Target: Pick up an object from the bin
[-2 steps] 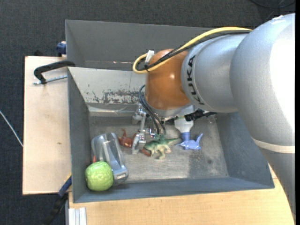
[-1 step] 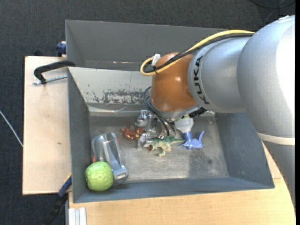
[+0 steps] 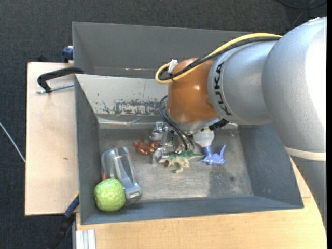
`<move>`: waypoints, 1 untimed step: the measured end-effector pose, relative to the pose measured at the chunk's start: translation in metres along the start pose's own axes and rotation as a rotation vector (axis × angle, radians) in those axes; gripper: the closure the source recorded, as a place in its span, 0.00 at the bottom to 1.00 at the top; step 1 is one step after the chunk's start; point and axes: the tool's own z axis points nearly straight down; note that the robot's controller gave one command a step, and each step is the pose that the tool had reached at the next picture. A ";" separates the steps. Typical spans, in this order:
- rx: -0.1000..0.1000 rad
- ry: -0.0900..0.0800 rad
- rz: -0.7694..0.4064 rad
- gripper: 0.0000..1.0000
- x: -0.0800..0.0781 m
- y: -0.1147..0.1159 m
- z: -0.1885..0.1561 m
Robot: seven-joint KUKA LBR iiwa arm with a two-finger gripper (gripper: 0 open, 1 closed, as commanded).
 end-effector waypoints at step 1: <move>0.002 -0.004 -0.028 1.00 -0.001 0.002 -0.106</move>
Offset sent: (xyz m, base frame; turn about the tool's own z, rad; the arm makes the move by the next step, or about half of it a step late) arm 0.0000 0.0000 0.0000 0.0000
